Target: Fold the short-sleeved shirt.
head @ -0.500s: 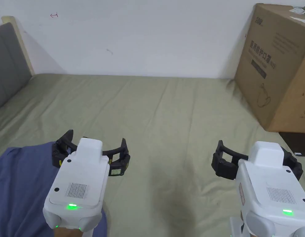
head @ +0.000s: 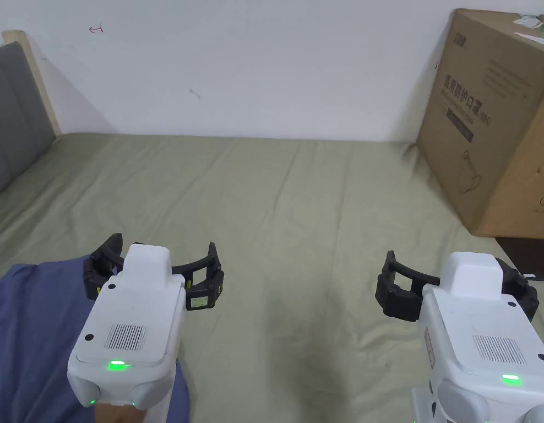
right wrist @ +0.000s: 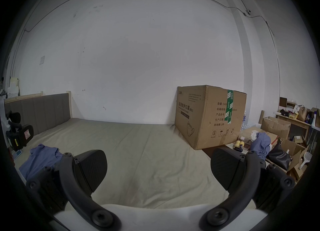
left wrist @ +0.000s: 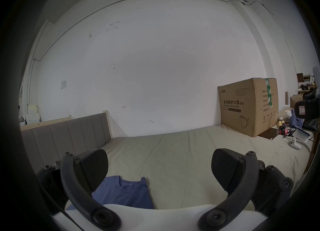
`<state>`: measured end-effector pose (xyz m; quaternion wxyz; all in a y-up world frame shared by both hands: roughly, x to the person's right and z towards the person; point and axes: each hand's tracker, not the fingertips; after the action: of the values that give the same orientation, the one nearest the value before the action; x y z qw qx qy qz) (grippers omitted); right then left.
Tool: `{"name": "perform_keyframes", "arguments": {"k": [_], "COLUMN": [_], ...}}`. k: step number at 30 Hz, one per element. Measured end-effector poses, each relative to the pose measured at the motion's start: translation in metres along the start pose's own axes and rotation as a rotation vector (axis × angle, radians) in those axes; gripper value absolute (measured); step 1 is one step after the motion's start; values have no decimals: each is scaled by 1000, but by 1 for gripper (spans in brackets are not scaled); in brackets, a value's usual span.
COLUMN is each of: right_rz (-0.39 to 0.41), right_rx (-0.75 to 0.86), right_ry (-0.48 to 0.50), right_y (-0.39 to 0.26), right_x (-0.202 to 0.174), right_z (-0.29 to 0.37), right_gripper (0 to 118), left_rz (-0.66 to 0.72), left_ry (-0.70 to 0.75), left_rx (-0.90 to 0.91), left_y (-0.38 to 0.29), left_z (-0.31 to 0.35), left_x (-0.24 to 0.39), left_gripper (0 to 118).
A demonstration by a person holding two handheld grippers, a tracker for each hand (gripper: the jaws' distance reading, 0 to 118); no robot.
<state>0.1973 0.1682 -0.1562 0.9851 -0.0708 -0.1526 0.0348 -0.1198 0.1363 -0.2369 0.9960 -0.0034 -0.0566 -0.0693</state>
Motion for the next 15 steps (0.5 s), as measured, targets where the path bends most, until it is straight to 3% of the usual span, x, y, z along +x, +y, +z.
{"name": "perform_keyframes", "arguments": {"k": [15], "right_rz": [4], "right_rx": [-5], "right_ry": [6], "right_y": [1], "right_x": [-1], "right_z": [0], "right_gripper": [117], "left_rz": [-13], "left_ry": [-12], "left_rx": [4], "left_y": [2], "left_z": [-1], "left_x": [2], "left_gripper": [118]}}
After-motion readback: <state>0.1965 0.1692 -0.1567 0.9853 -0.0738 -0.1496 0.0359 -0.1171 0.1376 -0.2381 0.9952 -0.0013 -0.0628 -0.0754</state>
